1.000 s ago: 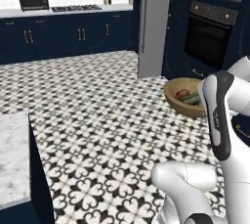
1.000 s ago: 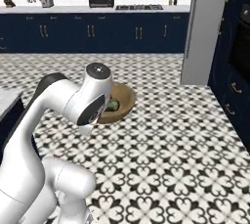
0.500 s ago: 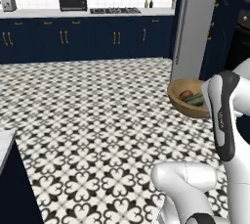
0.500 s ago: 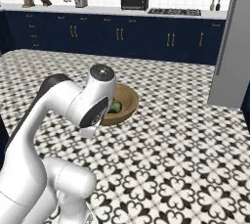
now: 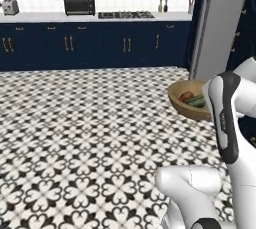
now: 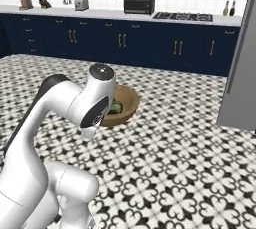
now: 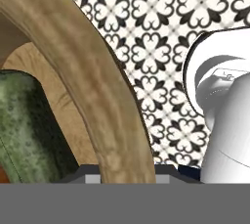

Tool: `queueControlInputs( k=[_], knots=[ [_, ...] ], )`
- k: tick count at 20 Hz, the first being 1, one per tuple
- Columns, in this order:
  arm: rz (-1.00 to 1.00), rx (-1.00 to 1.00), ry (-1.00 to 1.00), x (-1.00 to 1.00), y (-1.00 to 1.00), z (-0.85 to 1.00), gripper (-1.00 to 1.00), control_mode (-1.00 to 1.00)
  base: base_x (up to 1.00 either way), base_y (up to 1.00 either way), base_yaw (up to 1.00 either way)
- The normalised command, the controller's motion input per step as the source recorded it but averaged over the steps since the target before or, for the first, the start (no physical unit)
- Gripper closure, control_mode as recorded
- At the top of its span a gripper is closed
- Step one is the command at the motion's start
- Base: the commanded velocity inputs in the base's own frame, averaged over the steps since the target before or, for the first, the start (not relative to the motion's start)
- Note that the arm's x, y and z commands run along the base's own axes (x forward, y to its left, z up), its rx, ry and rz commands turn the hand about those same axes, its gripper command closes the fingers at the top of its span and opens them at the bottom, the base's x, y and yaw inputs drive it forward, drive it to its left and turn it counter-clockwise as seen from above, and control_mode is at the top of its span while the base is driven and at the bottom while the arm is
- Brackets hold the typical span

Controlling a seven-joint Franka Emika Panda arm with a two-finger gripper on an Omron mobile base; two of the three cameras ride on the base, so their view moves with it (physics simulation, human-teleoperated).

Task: Pick the chicken drumstick and cucumber from their plates and place them in the bowl. Then put the bowl in the fridge.

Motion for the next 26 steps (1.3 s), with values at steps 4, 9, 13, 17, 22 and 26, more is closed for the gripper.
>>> queueControlInputs(
  k=[4,9,13,17,22,26],
  knots=[
    [0.00,0.00,0.00,0.00,0.00,0.00,1.00,1.00,1.00,0.00,-0.09],
    [0.00,0.00,0.00,0.00,0.00,0.00,1.00,1.00,1.00,0.00,-0.02],
    [0.00,0.00,0.00,0.00,0.00,0.00,1.00,1.00,1.00,0.00,-0.03],
    [0.00,0.00,0.00,0.00,0.00,0.00,1.00,1.00,1.00,0.01,-0.02],
    [0.00,0.00,0.00,0.00,0.00,0.00,1.00,1.00,1.00,0.07,0.00],
    [0.00,0.00,0.00,0.00,0.00,0.00,1.00,1.00,1.00,0.65,0.00]
  ],
)
